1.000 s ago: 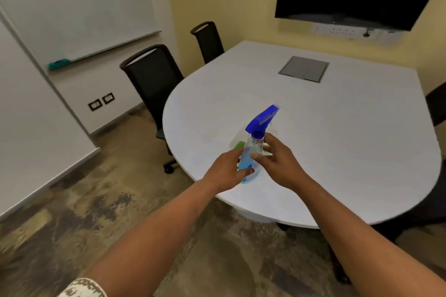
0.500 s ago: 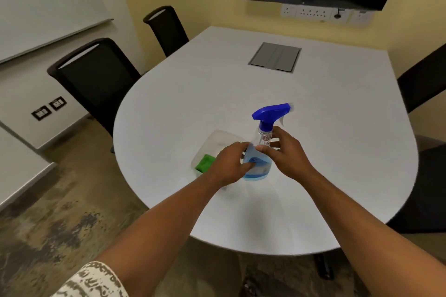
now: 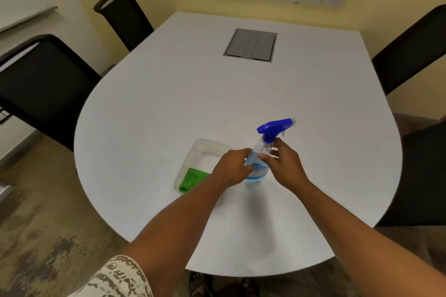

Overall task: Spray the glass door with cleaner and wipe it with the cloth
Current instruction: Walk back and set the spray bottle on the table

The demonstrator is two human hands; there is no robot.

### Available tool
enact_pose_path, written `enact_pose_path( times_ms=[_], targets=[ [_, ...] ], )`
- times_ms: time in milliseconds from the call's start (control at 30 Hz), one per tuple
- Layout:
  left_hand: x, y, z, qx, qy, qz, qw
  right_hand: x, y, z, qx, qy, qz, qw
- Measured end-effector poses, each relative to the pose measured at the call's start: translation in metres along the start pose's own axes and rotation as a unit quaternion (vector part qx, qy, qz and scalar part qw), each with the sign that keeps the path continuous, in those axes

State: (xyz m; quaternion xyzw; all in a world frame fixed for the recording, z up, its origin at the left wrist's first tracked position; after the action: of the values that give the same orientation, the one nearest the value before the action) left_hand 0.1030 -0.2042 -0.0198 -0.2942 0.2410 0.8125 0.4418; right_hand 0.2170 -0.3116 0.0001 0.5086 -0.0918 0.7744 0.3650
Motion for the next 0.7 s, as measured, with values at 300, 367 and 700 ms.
enact_pose_path(
  times_ms=[300,367,700],
  targets=[
    [0.030,-0.015,-0.014,0.017,0.013,-0.030,0.999,-0.014,-0.010,-0.023,-0.024,-0.006,-0.051,0.998],
    [0.037,-0.016,-0.017,0.033,0.012,-0.037,0.999,-0.018,-0.011,-0.027,-0.024,0.003,-0.056,0.998],
    [0.060,-0.017,-0.015,0.045,-0.018,-0.037,0.998,-0.026,-0.011,-0.033,-0.025,0.011,-0.097,0.995]
  ],
)
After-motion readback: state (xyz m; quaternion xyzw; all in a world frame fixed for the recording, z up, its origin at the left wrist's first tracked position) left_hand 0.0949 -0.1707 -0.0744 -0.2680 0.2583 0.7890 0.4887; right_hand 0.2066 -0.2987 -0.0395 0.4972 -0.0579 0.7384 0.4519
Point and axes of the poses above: each hand's wrist, its own y-axis away from the middle knuckle, its own z-axis out of the back of the hand, x = y × z, the point moved 2 cm from there along -y, towards the middle knuckle, and after that the axes turned 9 degrees about -z, right-handed, at the moved point
